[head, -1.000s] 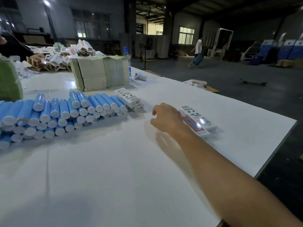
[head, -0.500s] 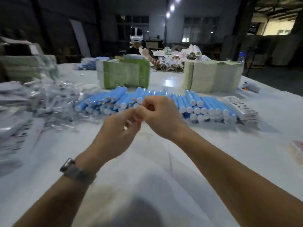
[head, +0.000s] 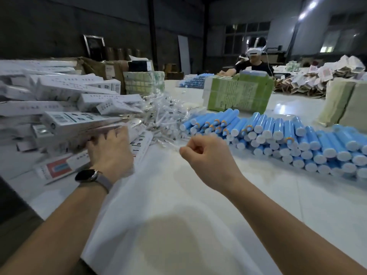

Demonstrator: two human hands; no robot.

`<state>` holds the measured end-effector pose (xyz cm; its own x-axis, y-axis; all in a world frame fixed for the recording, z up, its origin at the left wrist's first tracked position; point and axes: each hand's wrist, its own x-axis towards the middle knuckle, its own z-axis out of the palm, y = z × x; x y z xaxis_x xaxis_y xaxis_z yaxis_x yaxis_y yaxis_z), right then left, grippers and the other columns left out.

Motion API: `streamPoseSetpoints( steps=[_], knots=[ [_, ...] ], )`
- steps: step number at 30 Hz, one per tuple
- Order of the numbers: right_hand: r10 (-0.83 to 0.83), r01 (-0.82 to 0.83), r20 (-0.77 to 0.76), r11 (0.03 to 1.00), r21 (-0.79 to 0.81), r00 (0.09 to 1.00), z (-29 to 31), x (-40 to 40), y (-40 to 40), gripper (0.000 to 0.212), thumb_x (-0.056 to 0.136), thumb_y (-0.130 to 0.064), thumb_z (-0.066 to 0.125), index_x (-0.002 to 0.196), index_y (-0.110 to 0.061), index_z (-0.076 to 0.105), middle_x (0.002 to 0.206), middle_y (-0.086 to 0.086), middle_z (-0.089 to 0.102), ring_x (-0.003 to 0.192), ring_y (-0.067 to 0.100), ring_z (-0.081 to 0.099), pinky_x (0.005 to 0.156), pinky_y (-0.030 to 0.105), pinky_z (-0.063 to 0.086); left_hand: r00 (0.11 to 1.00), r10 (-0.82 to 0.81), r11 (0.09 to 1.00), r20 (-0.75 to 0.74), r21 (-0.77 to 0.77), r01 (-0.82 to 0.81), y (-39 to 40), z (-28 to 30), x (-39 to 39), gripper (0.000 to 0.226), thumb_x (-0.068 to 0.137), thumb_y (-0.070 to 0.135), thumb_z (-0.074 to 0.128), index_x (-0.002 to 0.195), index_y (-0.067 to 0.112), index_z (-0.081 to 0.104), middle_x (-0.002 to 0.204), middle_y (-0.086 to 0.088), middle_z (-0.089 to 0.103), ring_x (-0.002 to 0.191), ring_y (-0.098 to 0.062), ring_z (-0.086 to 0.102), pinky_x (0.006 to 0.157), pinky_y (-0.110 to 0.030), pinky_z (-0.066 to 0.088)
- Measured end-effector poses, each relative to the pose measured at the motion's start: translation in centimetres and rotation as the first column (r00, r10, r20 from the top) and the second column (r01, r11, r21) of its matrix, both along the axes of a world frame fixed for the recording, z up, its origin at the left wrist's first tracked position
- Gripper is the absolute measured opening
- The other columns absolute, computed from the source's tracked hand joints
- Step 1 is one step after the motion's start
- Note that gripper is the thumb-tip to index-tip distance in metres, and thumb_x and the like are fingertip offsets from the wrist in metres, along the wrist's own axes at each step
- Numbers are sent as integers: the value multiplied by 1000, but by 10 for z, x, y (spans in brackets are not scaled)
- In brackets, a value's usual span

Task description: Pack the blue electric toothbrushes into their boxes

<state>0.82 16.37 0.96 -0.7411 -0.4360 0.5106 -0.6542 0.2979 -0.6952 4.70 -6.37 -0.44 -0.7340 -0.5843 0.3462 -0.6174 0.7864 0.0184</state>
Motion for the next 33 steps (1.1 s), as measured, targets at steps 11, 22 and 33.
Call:
streamPoseSetpoints(
  steps=[11, 22, 33],
  knots=[
    [-8, 8, 16, 999, -38, 1000, 2, -5, 10, 38, 85, -24, 64, 52, -22, 45, 49, -15, 47, 52, 6, 42, 58, 28, 38, 999, 32, 999, 16, -29, -31, -24, 2, -13, 47, 96, 34, 51, 142, 27, 42, 145, -8, 51, 129, -39, 44, 106, -59, 30],
    [-233, 206, -50, 926, -317, 971, 27, -28, 57, 35, 83, -15, 61, 52, -12, 44, 46, -7, 41, 50, 7, 36, 52, 28, 31, 440, -492, 429, -751, 230, 873, 148, 60, -16, 47, 84, 9, 73, 126, 24, 59, 102, 17, 69, 83, 6, 65, 66, -12, 54],
    [-126, 147, 77, 888, -435, 989, -6, -23, 134, 40, 91, -29, 48, 64, 1, 51, 63, 16, 50, 59, 21, 48, 53, 29, 39, 377, -276, -397, -884, 462, 793, 241, -6, -26, 51, 75, 12, 63, 121, 30, 53, 103, -5, 71, 96, -15, 70, 82, -34, 59]
  ],
)
